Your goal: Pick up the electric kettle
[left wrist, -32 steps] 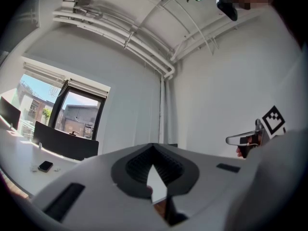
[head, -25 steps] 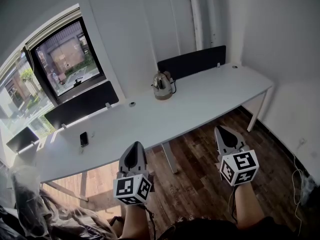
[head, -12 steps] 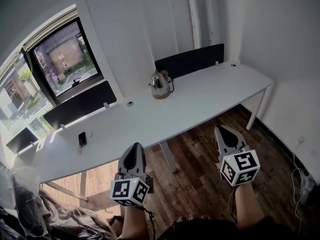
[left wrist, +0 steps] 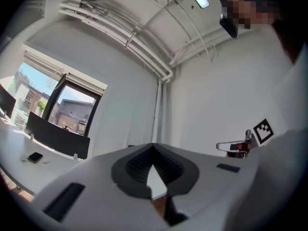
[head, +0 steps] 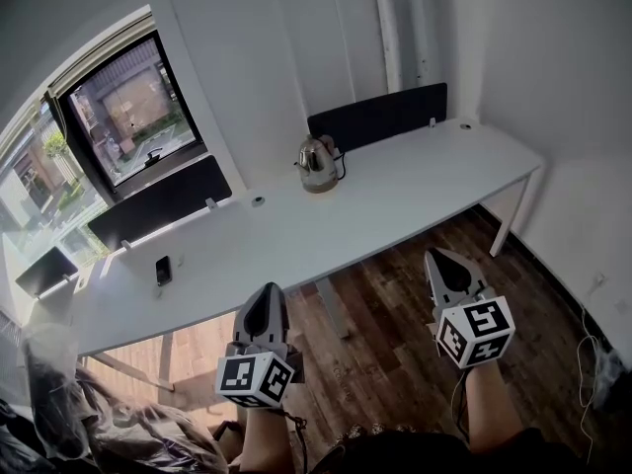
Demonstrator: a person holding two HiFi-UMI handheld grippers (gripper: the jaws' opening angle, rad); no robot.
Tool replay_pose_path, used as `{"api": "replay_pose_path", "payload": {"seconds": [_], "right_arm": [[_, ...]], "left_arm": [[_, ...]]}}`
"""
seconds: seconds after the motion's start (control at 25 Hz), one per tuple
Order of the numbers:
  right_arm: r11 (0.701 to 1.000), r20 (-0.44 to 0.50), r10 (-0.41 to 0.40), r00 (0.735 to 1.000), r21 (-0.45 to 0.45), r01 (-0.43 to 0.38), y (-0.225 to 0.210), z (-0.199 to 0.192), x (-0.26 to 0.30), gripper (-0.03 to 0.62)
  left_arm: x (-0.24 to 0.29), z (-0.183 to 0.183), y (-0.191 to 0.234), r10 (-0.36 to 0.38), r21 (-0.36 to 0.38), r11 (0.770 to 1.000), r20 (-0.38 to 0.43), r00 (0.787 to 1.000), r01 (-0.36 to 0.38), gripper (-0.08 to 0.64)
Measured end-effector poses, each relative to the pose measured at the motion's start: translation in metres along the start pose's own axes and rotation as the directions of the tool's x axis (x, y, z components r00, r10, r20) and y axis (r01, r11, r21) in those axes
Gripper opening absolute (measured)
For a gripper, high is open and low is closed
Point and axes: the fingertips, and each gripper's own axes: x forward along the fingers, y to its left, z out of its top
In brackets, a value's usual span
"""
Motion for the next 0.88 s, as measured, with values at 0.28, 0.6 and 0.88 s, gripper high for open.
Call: {"api": "replay_pose_path", "payload": {"seconds": [0.28,0.6,0.88], "right_arm": [[1.0,-0.004,0.014,1.0,0.0,-0.014,-0.014,-0.003,0.004,0.007],[0.998,-0.007,0.042,0.999,0.038,-0.042,-0.039,-0.009,0.004,0.007],[0.996,-0.043,0.081,0.996,0.037,-0.079,-0.048,-0.025,0.011,0.007]], "left_arm": [[0.006,-0.003,-0.015,0.021,0.009,1.0,-0.001,1.0,-0.021,0.002],[0.012,-0.014,-0.035,0.071,0.017,0.997,-0.01,0.997,-0.071,0.002],[0.017,-0.027,-0.045,0.084,0.016,0.996,-0.054,0.995,-0.083,0.002]]}}
